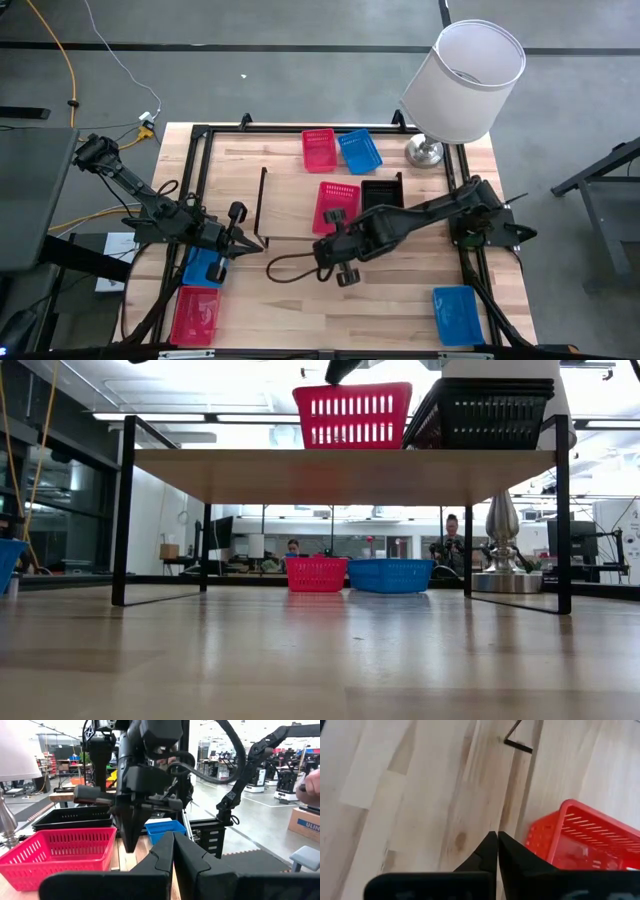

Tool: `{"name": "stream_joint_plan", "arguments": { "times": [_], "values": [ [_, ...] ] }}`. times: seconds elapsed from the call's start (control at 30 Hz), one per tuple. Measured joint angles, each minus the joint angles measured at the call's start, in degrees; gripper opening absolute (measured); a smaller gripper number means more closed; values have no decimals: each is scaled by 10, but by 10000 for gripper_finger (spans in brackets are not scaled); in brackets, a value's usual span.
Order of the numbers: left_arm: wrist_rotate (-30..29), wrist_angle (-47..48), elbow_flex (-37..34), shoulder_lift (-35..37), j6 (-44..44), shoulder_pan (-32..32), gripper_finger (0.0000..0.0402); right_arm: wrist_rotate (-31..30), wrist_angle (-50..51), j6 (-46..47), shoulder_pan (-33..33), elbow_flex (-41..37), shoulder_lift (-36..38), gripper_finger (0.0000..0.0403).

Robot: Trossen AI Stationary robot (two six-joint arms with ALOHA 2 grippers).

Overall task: Stack baskets on shelf by color
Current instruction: Put the bottom right red bin on the shelf

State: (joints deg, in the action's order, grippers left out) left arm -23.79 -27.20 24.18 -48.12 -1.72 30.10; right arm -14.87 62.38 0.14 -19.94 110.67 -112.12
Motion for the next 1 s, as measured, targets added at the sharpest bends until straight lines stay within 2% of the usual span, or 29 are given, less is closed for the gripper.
{"name": "stream_joint_plan", "arguments": {
  "times": [0.3,1.0],
  "values": [
    [0,0,0,0,-10,0,0,-59,50,26,9,0,-1,0],
    [-10,0,0,0,-9,0,0,-66,117,67,7,0,-1,0]
  ]
}}
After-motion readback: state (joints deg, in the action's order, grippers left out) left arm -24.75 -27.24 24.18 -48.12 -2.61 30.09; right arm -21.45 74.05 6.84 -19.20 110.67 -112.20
